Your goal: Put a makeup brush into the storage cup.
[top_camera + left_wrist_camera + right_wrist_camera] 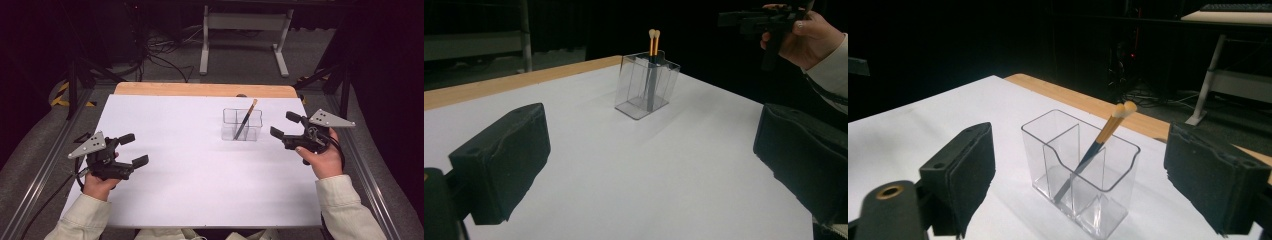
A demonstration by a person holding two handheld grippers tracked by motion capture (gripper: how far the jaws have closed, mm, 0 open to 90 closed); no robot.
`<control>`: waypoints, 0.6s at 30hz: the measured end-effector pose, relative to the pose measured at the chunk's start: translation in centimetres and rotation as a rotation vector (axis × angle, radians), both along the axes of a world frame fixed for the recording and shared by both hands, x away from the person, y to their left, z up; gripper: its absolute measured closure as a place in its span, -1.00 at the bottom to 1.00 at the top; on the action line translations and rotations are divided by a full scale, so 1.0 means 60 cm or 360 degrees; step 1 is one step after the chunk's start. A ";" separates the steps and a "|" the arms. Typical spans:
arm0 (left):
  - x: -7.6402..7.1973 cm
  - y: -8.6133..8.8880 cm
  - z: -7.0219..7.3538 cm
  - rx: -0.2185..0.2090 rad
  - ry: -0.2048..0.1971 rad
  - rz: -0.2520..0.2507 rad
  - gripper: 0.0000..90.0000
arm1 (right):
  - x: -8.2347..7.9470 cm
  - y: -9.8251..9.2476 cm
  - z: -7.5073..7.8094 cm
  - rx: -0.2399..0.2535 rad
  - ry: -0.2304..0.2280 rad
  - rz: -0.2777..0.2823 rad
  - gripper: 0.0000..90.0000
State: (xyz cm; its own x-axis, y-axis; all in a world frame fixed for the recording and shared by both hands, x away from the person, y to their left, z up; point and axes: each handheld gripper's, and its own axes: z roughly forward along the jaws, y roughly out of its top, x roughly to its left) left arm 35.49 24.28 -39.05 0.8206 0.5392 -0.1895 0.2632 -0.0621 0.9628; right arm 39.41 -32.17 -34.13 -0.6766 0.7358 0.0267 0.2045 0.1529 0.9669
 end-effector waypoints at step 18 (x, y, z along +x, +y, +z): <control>-0.005 0.015 -0.016 -0.0027 -0.0009 0.0022 -0.95 | -0.039 -0.062 -0.052 0.0021 0.0014 -0.0101 -0.71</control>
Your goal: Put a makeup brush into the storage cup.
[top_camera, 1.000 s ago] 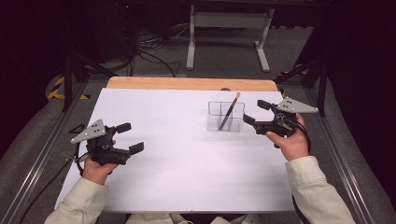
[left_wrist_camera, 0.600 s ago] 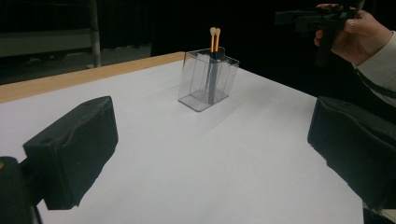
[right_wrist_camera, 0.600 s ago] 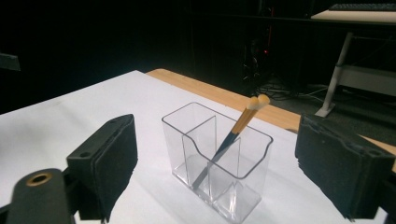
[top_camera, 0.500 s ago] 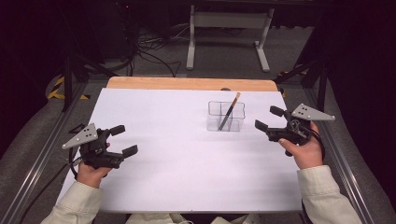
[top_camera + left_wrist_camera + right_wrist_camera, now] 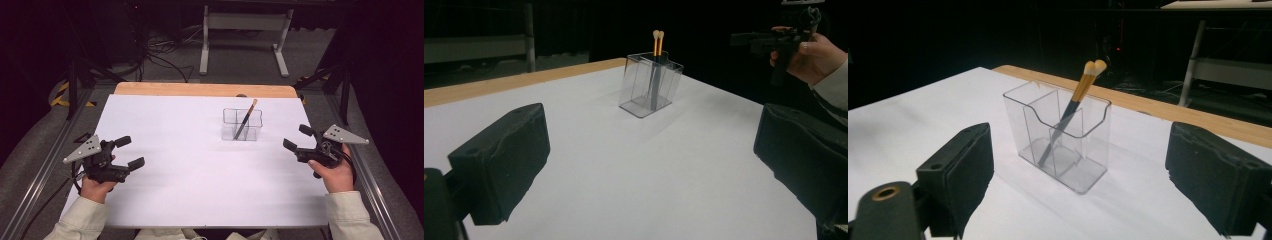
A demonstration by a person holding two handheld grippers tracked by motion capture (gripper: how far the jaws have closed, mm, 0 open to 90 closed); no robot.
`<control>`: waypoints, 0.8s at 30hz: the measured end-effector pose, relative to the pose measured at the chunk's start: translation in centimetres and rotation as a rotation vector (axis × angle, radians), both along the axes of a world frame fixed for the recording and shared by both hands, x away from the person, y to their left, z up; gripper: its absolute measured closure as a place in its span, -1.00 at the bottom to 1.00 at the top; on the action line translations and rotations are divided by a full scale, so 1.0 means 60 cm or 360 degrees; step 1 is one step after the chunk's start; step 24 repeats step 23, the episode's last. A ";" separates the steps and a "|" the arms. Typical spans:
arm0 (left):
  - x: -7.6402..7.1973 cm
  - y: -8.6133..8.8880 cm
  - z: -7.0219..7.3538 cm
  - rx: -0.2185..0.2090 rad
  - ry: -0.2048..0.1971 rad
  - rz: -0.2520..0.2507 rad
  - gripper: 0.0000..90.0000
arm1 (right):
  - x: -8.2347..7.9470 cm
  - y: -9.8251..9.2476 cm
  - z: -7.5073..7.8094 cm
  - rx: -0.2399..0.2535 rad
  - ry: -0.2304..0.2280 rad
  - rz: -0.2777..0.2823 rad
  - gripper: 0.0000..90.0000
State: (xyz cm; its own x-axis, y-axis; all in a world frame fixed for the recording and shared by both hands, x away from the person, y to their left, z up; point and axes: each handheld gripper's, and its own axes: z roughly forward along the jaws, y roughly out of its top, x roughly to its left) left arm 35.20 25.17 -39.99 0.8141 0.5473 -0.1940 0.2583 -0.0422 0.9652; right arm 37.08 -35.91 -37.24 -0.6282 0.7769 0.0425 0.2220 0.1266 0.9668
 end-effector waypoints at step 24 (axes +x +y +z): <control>0.002 0.005 -0.007 -0.0032 -0.0012 0.0019 -0.95 | 0.001 -0.011 -0.037 0.0018 0.0015 -0.0021 -0.71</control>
